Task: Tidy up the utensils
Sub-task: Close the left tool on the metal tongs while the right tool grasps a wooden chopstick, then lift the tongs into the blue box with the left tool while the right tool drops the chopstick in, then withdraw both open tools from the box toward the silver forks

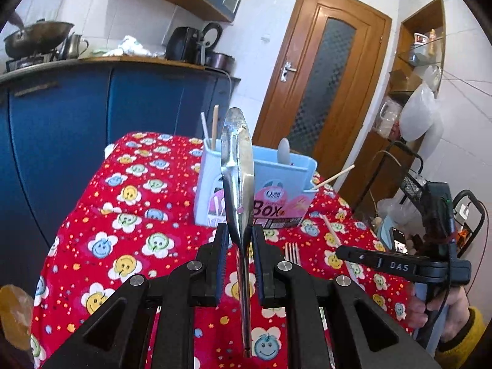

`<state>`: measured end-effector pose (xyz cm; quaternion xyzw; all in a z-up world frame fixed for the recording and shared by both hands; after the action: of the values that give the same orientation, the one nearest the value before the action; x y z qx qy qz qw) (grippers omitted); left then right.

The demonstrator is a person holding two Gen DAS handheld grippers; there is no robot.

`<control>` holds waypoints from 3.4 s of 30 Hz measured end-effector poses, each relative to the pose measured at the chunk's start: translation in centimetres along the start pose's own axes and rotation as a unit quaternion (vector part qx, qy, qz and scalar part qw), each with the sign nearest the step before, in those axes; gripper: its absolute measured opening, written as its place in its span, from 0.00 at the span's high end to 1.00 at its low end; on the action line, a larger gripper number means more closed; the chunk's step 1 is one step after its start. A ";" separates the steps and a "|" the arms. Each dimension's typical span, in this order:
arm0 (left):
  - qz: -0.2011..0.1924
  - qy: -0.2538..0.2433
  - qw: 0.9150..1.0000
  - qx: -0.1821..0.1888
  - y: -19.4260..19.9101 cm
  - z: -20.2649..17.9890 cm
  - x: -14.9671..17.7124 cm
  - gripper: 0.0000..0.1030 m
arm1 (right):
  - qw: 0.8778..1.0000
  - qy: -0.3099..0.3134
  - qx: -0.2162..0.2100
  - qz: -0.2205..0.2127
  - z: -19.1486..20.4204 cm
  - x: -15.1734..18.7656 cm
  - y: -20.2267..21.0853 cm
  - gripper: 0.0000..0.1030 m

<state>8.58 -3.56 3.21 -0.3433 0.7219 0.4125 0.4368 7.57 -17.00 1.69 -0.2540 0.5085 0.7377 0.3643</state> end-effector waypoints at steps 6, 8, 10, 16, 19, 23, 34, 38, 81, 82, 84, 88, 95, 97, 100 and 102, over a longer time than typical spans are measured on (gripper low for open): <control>-0.021 -0.009 1.000 -0.006 -0.5 -0.7 -1.3 0.85 | 0.997 0.011 -0.012 -0.080 0.5 -2.4 2.3 0.94; -0.028 -0.012 0.999 -0.009 -0.9 -0.9 -1.9 0.85 | 0.995 0.013 -0.020 -0.102 0.6 -3.2 2.7 0.94; -0.037 -0.017 0.999 -0.012 -1.4 -1.2 -2.7 0.85 | 0.993 0.013 -0.027 -0.117 0.5 -3.9 3.0 0.94; -0.071 -0.028 0.997 -0.020 -3.1 -2.0 -5.2 0.85 | 0.987 0.012 -0.035 -0.153 0.3 -6.0 2.8 0.94; -0.090 -0.034 0.995 -0.026 -3.8 -2.4 -6.5 0.85 | 0.985 0.008 -0.043 -0.164 0.1 -6.8 2.5 0.94; -0.118 -0.040 0.992 -0.036 -5.0 -2.5 -8.4 0.85 | 0.983 0.015 -0.047 -0.177 0.3 -8.2 2.0 0.94; -0.188 -0.050 0.979 -0.067 -8.0 -2.6 -12.5 0.85 | 0.972 0.043 -0.054 -0.224 1.5 -11.7 0.8 0.94; -0.198 -0.061 0.975 -0.077 -9.5 -2.4 -12.7 0.85 | 0.967 0.049 -0.052 -0.246 1.6 -13.1 0.1 0.94; -0.198 -0.061 0.975 -0.084 -11.1 -0.9 -10.3 0.67 | 0.951 0.098 -0.007 -0.294 2.2 -15.0 -4.1 0.78; -0.197 -0.061 0.975 -0.083 -10.9 -1.0 -10.3 0.67 | 0.951 0.096 -0.008 -0.294 2.2 -15.0 -3.8 0.77; -0.191 -0.061 0.976 -0.081 -10.5 -1.1 -10.3 0.67 | 0.951 0.093 -0.010 -0.293 2.4 -14.9 -3.2 0.77; -0.178 -0.060 0.979 -0.074 -9.5 -1.5 -10.2 0.67 | 0.954 0.086 -0.011 -0.286 2.4 -14.6 -2.1 0.77; -0.150 -0.051 0.985 -0.064 -7.4 -2.0 -9.5 0.67 | 0.961 0.070 -0.015 -0.269 2.7 -13.3 0.3 0.77; -0.140 -0.048 0.987 -0.061 -6.8 -2.0 -9.2 0.67 | 0.963 0.065 -0.016 -0.263 2.7 -12.9 1.0 0.77; -0.127 -0.048 0.989 -0.060 -5.8 -2.2 -8.6 0.67 | 0.965 0.061 -0.014 -0.253 2.5 -12.1 2.0 0.77; -0.121 -0.051 0.990 -0.059 -5.2 -2.3 -8.3 0.67 | 0.967 0.061 -0.012 -0.247 2.6 -11.5 2.6 0.77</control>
<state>15.43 -6.69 9.92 -0.4321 0.6264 0.4156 0.4982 12.50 -18.35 12.64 -0.4202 0.4424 0.6143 0.5003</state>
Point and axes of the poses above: each gripper's, at about its wrist camera, not at the fingertips, and y roughly against the way its jaws point, z to its left, x to its underside, the point moved 6 cm from there along -y, roughly the way its jaws point, and after that the axes turned 12 degrees about -z, right-handed, at the moved point
